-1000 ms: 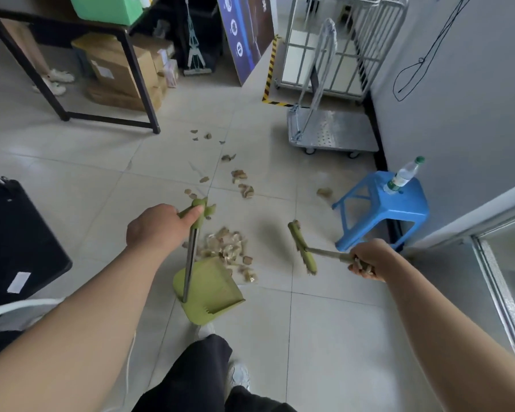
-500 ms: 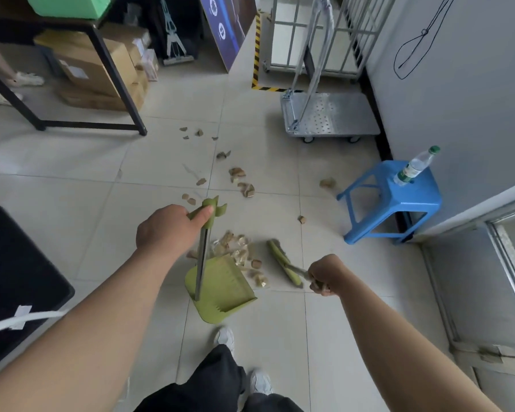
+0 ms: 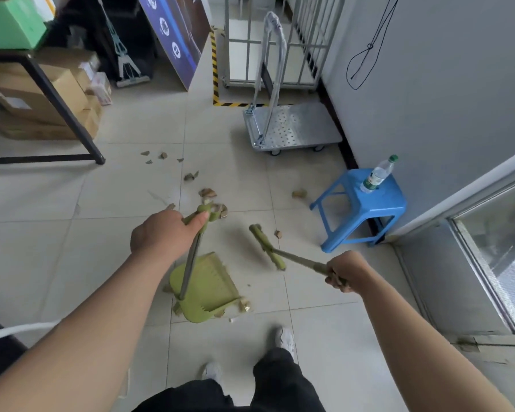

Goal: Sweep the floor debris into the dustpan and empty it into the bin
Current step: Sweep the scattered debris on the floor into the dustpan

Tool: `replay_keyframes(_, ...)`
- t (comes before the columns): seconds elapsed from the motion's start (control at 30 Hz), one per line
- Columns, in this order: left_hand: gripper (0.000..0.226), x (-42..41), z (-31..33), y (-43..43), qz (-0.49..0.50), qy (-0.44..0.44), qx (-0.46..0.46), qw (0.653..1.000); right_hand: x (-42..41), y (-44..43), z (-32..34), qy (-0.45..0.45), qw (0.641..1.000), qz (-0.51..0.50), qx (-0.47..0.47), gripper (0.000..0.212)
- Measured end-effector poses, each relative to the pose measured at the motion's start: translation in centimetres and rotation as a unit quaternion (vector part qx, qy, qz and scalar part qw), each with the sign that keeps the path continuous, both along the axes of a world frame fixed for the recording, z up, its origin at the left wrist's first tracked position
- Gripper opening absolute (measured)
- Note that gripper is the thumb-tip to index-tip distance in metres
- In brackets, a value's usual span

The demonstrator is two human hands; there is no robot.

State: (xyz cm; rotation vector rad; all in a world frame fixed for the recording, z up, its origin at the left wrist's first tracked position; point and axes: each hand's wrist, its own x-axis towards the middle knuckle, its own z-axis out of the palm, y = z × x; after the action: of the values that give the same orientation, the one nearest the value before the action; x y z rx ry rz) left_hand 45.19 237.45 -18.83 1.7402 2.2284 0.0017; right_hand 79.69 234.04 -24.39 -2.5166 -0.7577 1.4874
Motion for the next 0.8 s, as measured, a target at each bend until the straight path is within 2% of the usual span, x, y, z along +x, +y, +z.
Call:
replay_keyframes(0.17, 0.072, 2.9, -0.6, 3.4, -0.006, 0.0, 0.017, 1.0, 4.2, 6.0, -1.8, -0.022, 1.0, -0.019, 0.012, 0.021)
replay_keyframes(0.23, 0.072, 4.2, -1.1, 4.6, 0.004, 0.0, 0.026, 1.0, 5.2, 8.7, -2.5, -0.003, 0.999, -0.032, -0.023, 0.013)
replay_keyframes(0.37, 0.075, 6.8, -2.0, 6.6, 0.034, 0.009, 0.019, 0.999, 6.5, 13.5, -3.8, -0.003, 0.997, 0.07, 0.021, 0.025)
replay_keyframes(0.43, 0.078, 8.1, -2.3, 7.9, 0.044, 0.013, 0.015, 0.999, 6.6, 15.5, -4.4, 0.012, 0.995, 0.096, -0.023, 0.026)
replay_keyframes(0.5, 0.079, 9.4, -2.5, 9.1, 0.053, 0.017, 0.015, 0.998, 6.5, 17.5, -4.4, 0.039, 0.993, 0.088, -0.067, 0.024)
replay_keyframes(0.63, 0.079, 12.0, -2.9, 11.0, 0.064, 0.025, 0.019, 0.997, 7.5, 21.1, -3.5, 0.058, 0.989, 0.106, -0.085, 0.017)
replay_keyframes(0.8, 0.08, 14.1, -3.0, 13.3, 0.087, 0.02, 0.009, 0.996, 11.5, 24.1, -2.5, 0.049, 0.993, 0.105, -0.04, 0.012)
